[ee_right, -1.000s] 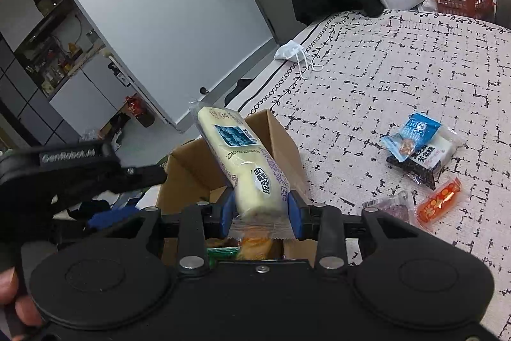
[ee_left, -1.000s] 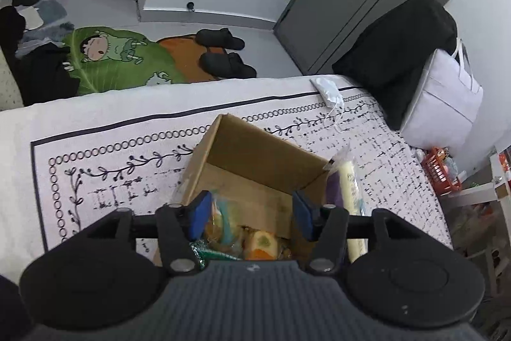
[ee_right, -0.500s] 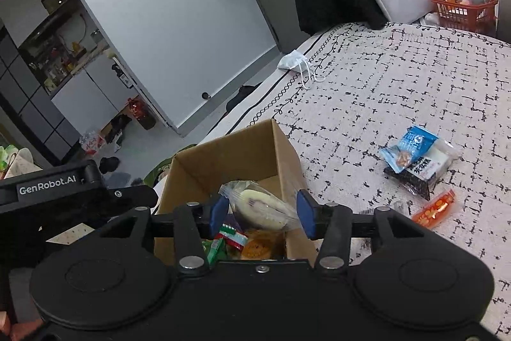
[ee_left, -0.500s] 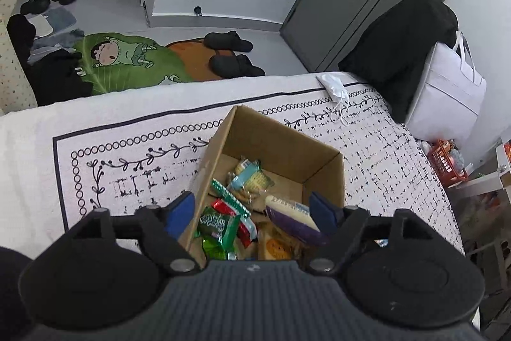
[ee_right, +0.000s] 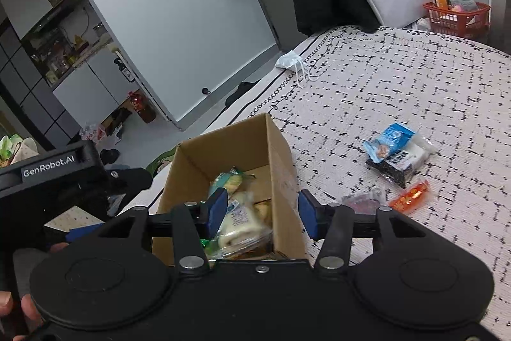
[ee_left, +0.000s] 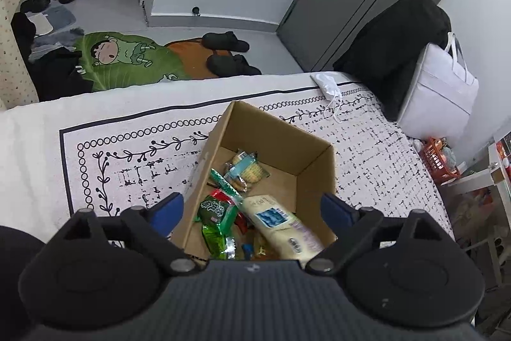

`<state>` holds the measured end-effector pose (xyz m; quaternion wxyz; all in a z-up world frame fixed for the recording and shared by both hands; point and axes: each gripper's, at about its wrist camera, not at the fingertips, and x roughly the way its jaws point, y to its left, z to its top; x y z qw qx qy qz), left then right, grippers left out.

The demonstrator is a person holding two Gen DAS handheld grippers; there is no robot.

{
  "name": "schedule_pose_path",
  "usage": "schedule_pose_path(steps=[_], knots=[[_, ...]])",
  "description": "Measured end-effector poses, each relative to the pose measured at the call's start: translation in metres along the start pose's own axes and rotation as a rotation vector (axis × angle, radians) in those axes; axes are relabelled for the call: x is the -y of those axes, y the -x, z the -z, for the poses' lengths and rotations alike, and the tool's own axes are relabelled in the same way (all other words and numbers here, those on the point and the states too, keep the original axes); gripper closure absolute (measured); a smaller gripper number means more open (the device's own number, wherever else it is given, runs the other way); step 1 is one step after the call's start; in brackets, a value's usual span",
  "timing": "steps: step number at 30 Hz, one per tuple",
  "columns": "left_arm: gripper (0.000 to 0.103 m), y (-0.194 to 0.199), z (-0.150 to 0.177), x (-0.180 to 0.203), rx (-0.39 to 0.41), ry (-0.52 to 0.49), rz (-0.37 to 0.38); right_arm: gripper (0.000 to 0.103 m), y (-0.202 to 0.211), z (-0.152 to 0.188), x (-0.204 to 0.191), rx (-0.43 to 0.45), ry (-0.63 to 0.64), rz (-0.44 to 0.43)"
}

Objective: Organize snacks
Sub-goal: 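Move both grippers toward the purple packet and orange candy on the bed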

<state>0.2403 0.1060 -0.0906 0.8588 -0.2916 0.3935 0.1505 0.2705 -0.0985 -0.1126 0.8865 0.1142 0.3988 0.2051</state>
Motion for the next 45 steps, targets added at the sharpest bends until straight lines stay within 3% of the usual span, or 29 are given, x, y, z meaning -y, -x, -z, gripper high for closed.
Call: schedule_pose_path(steps=[5, 24, 31, 37, 45], knots=[[0.0, 0.007, 0.004, 0.004, 0.008, -0.007, 0.018, 0.045, 0.013, -0.001, 0.006, 0.013, 0.005, 0.027], [0.0, 0.008, 0.022, 0.044, -0.038, -0.084, 0.083, 0.029, 0.046, 0.004, 0.062, 0.035, -0.065, 0.153], [0.0, -0.002, 0.033, 0.068, -0.101, -0.13, 0.119, 0.029, 0.044, 0.007, 0.085, 0.033, -0.141, 0.185], [0.0, -0.008, 0.042, 0.088, -0.106, -0.178, 0.135, 0.029, 0.039, 0.009, 0.099, 0.031, -0.2, 0.199], [0.005, -0.029, 0.052, 0.116, -0.133, -0.225, 0.171, 0.036, 0.027, 0.016, 0.134, 0.019, -0.389, 0.162]])
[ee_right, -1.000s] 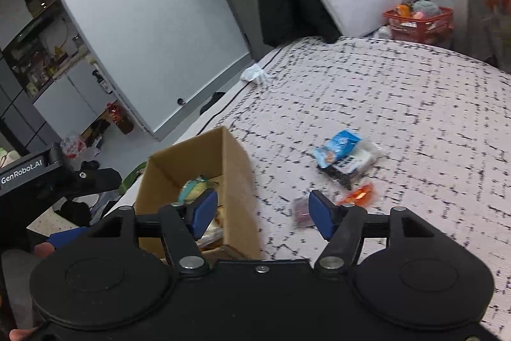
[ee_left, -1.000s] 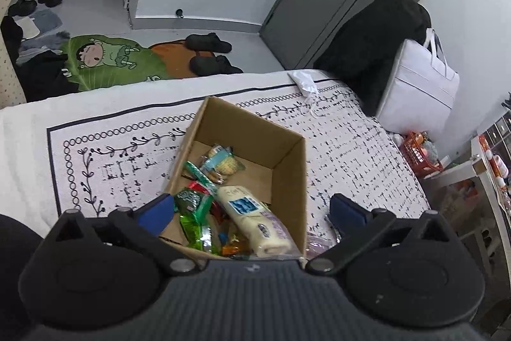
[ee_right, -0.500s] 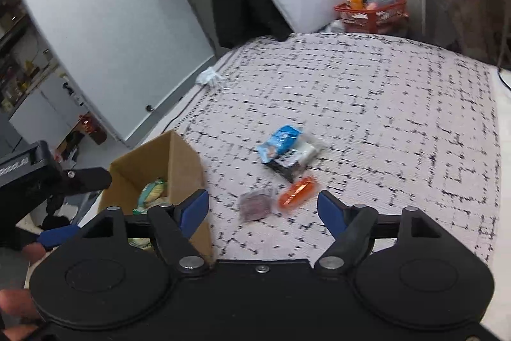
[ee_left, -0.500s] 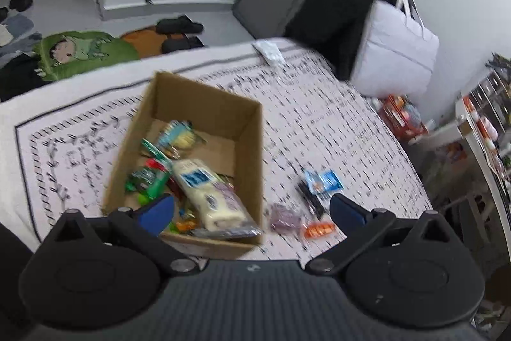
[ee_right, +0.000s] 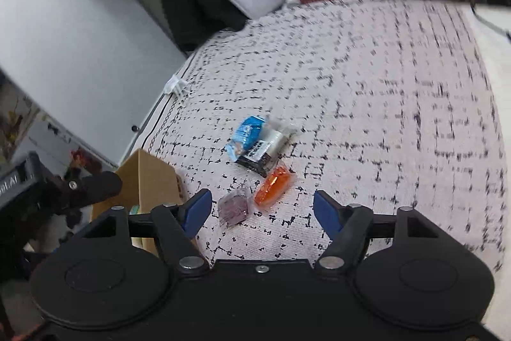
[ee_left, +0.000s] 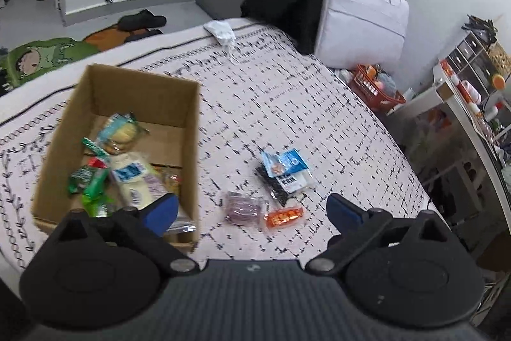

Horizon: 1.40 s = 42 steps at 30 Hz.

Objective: Organize snacks
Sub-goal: 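Move both grippers toward the purple packet and orange candy on the bed, then grasp the purple clear packet with the left gripper while the right gripper grasps the orange candy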

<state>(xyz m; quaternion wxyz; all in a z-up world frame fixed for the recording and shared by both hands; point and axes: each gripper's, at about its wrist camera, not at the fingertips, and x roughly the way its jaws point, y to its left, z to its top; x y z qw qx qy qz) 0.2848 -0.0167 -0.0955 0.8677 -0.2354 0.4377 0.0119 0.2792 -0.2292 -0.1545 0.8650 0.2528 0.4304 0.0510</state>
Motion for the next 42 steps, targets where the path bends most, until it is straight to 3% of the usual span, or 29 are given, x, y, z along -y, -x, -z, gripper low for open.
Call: schedule_pose_path(steps=[5, 12, 24, 34, 42], knots=[[0.02, -0.021, 0.001, 0.009, -0.04, -0.003, 0.012, 0.045, -0.015, 0.0, 0.014, -0.023, -0.088, 0.001], [0.04, -0.048, 0.004, 0.017, -0.079, -0.023, -0.005, 0.048, -0.033, 0.002, 0.02, -0.046, -0.158, -0.026], [0.06, -0.089, 0.007, 0.017, -0.142, -0.018, -0.031, 0.06, -0.055, 0.0, 0.037, -0.068, -0.264, -0.036], [0.065, -0.12, 0.007, 0.021, -0.172, -0.059, -0.098, 0.062, -0.075, 0.002, 0.051, -0.097, -0.36, -0.061], [0.061, -0.14, 0.01, 0.024, -0.193, -0.113, -0.177, 0.062, -0.084, 0.004, 0.055, -0.112, -0.392, -0.067]])
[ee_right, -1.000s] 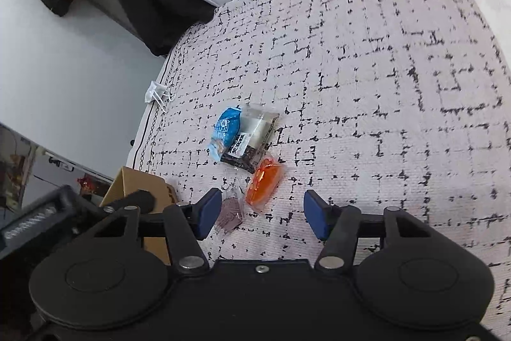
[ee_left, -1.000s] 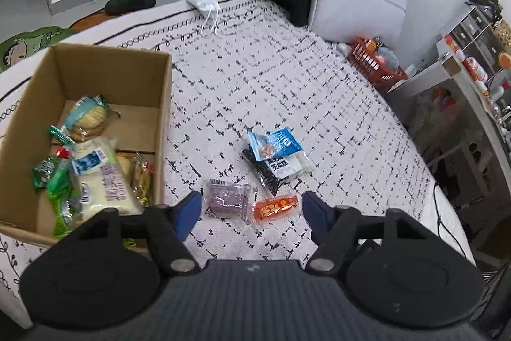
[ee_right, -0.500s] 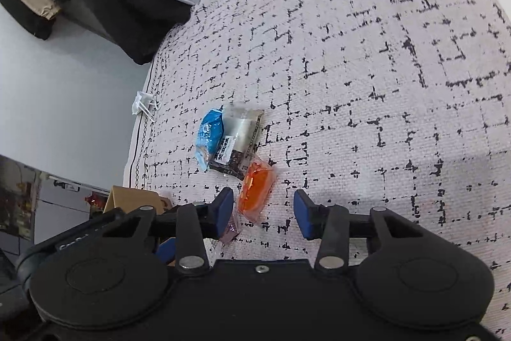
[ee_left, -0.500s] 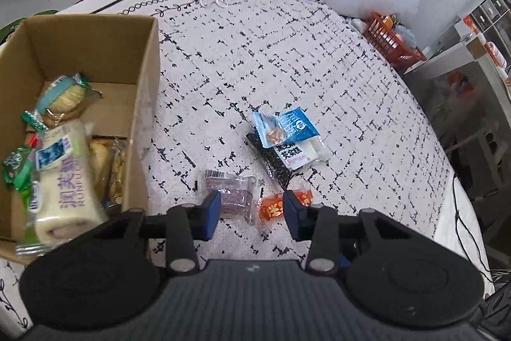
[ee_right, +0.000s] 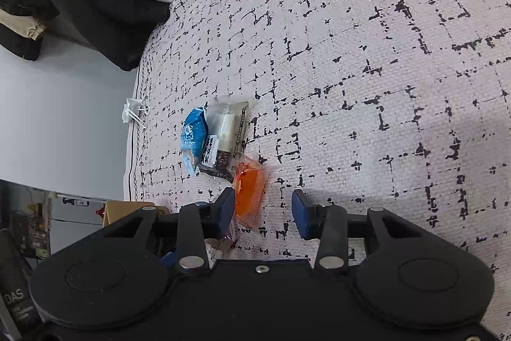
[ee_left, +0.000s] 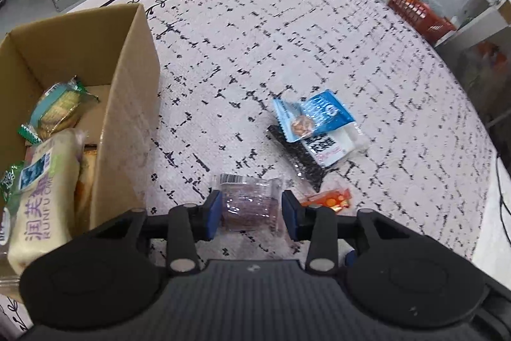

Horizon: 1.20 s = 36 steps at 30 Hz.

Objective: Organize snacks
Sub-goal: 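Grasp the purple clear packet with the left gripper while the right gripper grasps the orange candy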

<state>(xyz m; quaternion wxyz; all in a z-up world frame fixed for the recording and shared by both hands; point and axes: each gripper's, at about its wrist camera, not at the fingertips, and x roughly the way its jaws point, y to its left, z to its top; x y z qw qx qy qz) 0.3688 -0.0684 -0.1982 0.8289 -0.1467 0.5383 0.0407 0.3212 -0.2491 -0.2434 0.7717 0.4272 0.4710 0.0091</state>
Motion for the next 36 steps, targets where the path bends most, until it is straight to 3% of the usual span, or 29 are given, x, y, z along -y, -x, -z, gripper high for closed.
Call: schedule_pose_path(steps=[6, 9, 13, 20, 30, 33, 35, 36], knots=[[0.048, -0.012, 0.0, -0.012, -0.018, 0.064, 0.027, 0.062, -0.005, -0.001, -0.001, 0.001, -0.001, 0.001], [0.047, -0.014, 0.001, -0.016, -0.013, 0.087, 0.045, 0.062, -0.008, -0.001, -0.002, 0.0, 0.001, -0.003], [0.049, -0.023, 0.002, -0.019, -0.03, 0.121, 0.051, 0.062, -0.012, -0.001, -0.002, -0.004, -0.002, -0.007], [0.061, -0.022, 0.001, -0.02, -0.031, 0.122, 0.054, 0.061, -0.018, 0.0, -0.007, 0.0, -0.006, -0.014], [0.063, 0.006, 0.001, -0.026, 0.001, 0.138, 0.088, 0.061, -0.029, 0.001, -0.017, 0.009, 0.013, -0.007], [0.063, 0.016, -0.002, -0.027, 0.013, 0.14, 0.094, 0.067, -0.032, 0.003, -0.021, 0.018, 0.036, 0.01], [0.063, 0.022, -0.004, -0.026, 0.026, 0.131, 0.093, 0.082, -0.035, 0.003, -0.023, 0.02, 0.053, 0.035], [0.063, 0.024, -0.004, -0.027, 0.03, 0.131, 0.092, 0.082, -0.035, 0.003, -0.023, 0.02, 0.06, 0.035]])
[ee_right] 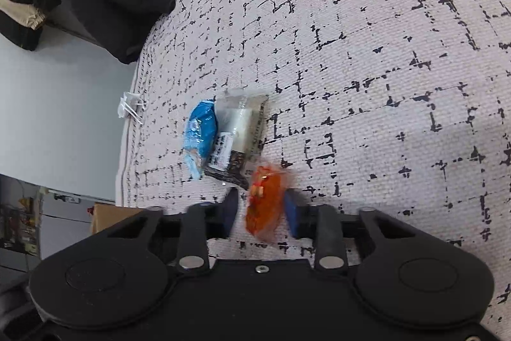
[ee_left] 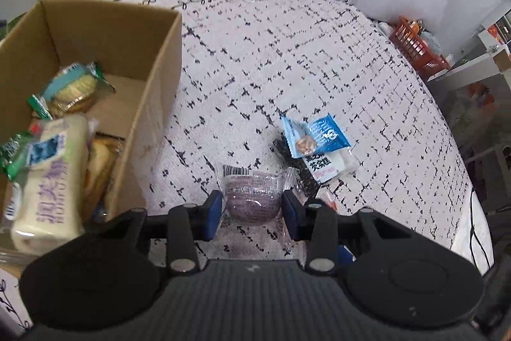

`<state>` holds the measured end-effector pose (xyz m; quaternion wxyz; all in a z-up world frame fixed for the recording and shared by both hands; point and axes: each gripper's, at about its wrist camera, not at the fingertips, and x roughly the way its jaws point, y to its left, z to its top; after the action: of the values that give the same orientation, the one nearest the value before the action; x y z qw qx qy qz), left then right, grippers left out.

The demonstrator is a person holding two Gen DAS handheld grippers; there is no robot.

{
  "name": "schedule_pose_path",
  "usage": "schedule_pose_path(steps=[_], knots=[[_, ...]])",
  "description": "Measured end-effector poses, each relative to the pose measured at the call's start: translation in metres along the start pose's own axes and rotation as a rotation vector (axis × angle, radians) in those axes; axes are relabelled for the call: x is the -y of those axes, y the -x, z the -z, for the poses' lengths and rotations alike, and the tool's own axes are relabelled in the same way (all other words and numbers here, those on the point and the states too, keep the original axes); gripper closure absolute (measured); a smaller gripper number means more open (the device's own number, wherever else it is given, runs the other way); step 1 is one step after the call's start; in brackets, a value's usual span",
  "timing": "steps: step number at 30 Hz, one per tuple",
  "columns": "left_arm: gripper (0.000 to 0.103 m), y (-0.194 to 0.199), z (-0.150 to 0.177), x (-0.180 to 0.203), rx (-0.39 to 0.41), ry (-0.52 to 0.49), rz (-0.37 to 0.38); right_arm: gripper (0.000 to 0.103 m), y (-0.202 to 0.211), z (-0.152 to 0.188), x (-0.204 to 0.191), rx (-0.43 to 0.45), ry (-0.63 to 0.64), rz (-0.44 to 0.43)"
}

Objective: Organize snacks
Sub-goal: 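Grasp the purple clear packet with the left gripper while the right gripper grasps the orange candy, then carry the purple packet and orange candy with both grippers over the box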

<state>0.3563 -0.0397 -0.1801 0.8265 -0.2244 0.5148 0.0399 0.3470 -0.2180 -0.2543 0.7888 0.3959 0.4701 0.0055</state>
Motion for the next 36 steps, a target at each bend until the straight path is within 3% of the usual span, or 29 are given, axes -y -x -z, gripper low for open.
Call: schedule_pose_path(steps=[5, 15, 28, 36], knots=[[0.063, 0.012, 0.0, -0.001, 0.014, -0.009, 0.002, 0.085, 0.01, 0.003, -0.006, 0.014, 0.042, 0.017], [0.063, 0.055, -0.009, -0.013, 0.073, -0.014, 0.032, 0.085, 0.038, 0.01, -0.025, 0.047, 0.081, -0.056], [0.063, 0.116, -0.039, -0.047, 0.173, 0.0, 0.006, 0.085, 0.067, 0.017, -0.069, 0.082, 0.171, -0.181], [0.063, 0.142, -0.058, -0.071, 0.214, 0.01, -0.004, 0.085, 0.072, 0.023, -0.094, 0.062, 0.221, -0.211]])
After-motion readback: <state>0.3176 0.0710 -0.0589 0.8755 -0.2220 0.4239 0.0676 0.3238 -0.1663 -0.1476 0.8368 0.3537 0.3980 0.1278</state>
